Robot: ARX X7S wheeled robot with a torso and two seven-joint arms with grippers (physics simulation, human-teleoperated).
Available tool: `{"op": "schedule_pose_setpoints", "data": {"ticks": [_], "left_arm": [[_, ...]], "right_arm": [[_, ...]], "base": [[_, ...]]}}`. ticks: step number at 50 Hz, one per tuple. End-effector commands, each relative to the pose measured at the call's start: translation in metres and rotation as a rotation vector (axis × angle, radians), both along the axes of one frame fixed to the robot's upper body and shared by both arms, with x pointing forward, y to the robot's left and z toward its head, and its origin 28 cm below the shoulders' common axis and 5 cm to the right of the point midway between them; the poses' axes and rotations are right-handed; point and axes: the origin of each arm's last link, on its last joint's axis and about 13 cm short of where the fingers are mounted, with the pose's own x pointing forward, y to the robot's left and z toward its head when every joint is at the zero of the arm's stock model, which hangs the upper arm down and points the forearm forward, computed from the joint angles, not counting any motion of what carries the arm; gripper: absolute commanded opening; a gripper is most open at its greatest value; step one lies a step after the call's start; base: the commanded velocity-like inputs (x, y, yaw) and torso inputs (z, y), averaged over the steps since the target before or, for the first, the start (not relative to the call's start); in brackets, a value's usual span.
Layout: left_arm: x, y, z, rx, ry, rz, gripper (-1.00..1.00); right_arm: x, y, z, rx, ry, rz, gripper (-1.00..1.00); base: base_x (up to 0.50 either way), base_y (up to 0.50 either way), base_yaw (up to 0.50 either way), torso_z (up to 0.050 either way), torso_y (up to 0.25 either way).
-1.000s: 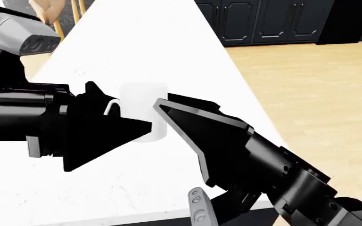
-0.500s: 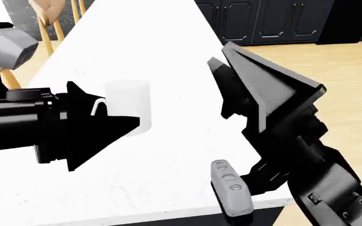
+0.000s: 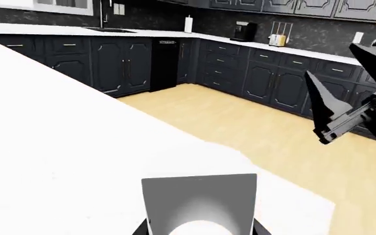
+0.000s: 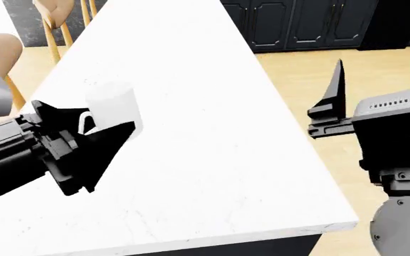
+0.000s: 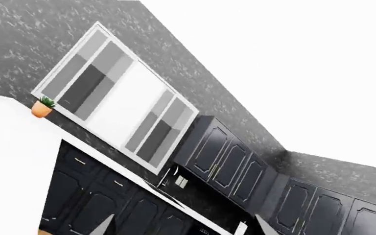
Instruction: A wet mug is on the counter and needs to be dried. Pick it up and place it upside down in the open cabinet.
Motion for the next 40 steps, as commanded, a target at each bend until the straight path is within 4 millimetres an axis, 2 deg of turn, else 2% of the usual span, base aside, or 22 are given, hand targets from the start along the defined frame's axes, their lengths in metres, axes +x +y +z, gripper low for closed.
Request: {"op": "schedule_pose_setpoints", "data": {"ticks": [1, 14, 20, 25, 40], "left_arm": [[-0.015, -0.002, -0.016, 0.006, -0.103, 0.204, -1.0], [-0.026, -0.005, -0.04, 0.056, -0.207, 0.378, -1.0], [-0.027, -0.004, -0.049, 0.06, -0.218, 0.421, -1.0], [-0.028, -0.002, -0.05, 0.061, -0.222, 0.475, -1.0], [-0.032, -0.004, -0.046, 0.062, -0.221, 0.495, -1.0]], "right_arm": [[-0.015, -0.007, -0.012, 0.368, 0.179, 0.064, 1.0], [-0.018, -0.017, -0.038, 0.562, 0.291, 0.111, 1.0], [-0.019, -0.02, -0.044, 0.646, 0.276, 0.059, 1.0], [-0.022, -0.02, -0.043, 0.656, 0.274, 0.093, 1.0], [-0.028, -0.014, -0.037, 0.622, 0.292, 0.077, 1.0]], "base": [[0.0, 0.0, 0.0, 0.0, 0.0], [0.0, 0.0, 0.0, 0.0, 0.001], [0.0, 0.0, 0.0, 0.0, 0.0], [0.0, 0.0, 0.0, 0.0, 0.0], [0.0, 0.0, 0.49, 0.001, 0.0]]}}
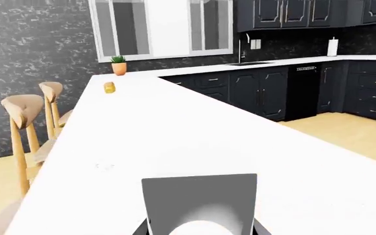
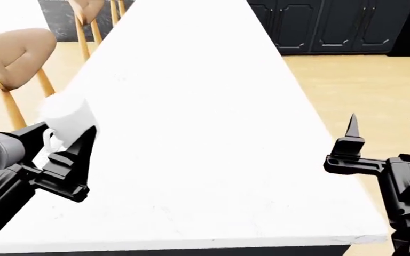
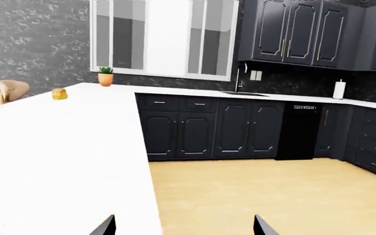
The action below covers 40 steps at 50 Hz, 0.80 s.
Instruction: A wet mug is on the counter and needs to be dried. Pick it up and place it upside down in the open cabinet.
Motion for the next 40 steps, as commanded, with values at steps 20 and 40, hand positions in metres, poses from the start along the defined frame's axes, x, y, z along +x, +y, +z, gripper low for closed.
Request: {"op": "schedule_pose_setpoints", "data": {"ticks": [20, 40], "left_arm": [[-0.0051, -0.0014, 0.005, -0.006, -0.025, 0.031, -1.0], [-0.0034, -0.0013, 0.0052, -0.015, -0.01, 0.048, -1.0]], "right_arm": [[-0.0084, 0.0018, 0.0032, 0.009, 0.005, -0.008, 1.0], [-0.0065, 0.003, -0.0007, 0.013, 0.039, -0.035, 1.0]], "base": [[0.22, 0.0, 0.11, 0.0, 0.001], [0.36, 0.0, 0.1, 0.0, 0.0]]}}
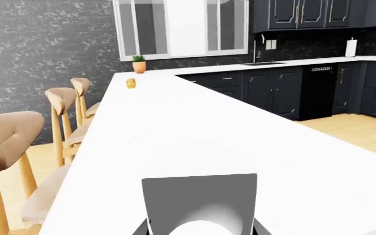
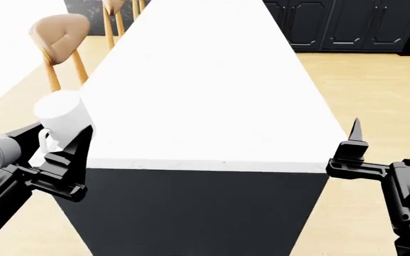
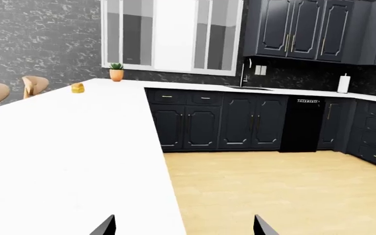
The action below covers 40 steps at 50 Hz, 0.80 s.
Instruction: A wet mug is on the counter and needs to be dried. Pick it up and place it upside down in the open cabinet.
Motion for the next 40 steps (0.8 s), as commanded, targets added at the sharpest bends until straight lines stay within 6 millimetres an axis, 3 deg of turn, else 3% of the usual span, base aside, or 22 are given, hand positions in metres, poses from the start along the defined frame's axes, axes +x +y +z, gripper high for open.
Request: {"op": "schedule_pose_setpoints", "data": {"ticks": [1, 40], "left_arm": [[0.001, 0.0, 0.004, -0.01, -0.006, 0.017, -1.0], [0.001, -0.001, 0.003, -0.004, -0.007, 0.031, -1.0]], "right_arm": [[0.001, 0.002, -0.001, 0.0, 0.019, -0.014, 1.0], [-0.002, 0.013, 0.002, -0.012, 0.029, 0.07, 1.0]], "base": [[0.0, 0.0, 0.5, 0.0, 0.0], [0.03, 0.01, 0.5, 0.0, 0.0]]}}
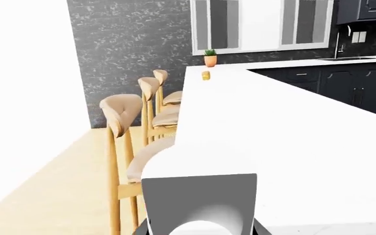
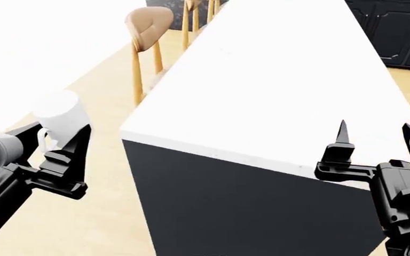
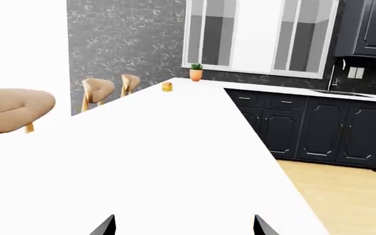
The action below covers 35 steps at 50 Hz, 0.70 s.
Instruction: A wet mug is on the counter and needs to be dried. Pick it up and place it upside down in the open cabinet.
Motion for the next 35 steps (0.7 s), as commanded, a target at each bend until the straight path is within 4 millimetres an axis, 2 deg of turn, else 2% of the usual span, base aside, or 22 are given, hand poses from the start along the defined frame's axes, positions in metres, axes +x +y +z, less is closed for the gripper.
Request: {"op": "schedule_pose_setpoints", "data": {"ticks": [1, 18, 35], "left_arm": [[0.0, 0.0, 0.003, -0.009, -0.013, 0.004, -1.0], [0.002, -0.001, 0.004, -0.014, -0.008, 0.017, -1.0], [0.001, -0.002, 0.004, -0.036, 0.028, 0.054, -1.0]], "right_arm": [[0.0, 0.003, 0.001, -0.007, 0.004, 0.027, 1.0], [0.0, 0.015, 0.012, -0.031, 0.008, 0.094, 1.0], [0.002, 0.018, 0.009, -0.038, 0.023, 0.108, 1.0]], "base": [[0.07, 0.02, 0.5, 0.0, 0.0], [0.08, 0.03, 0.5, 0.0, 0.0], [0.07, 0.04, 0.5, 0.001, 0.0]]}}
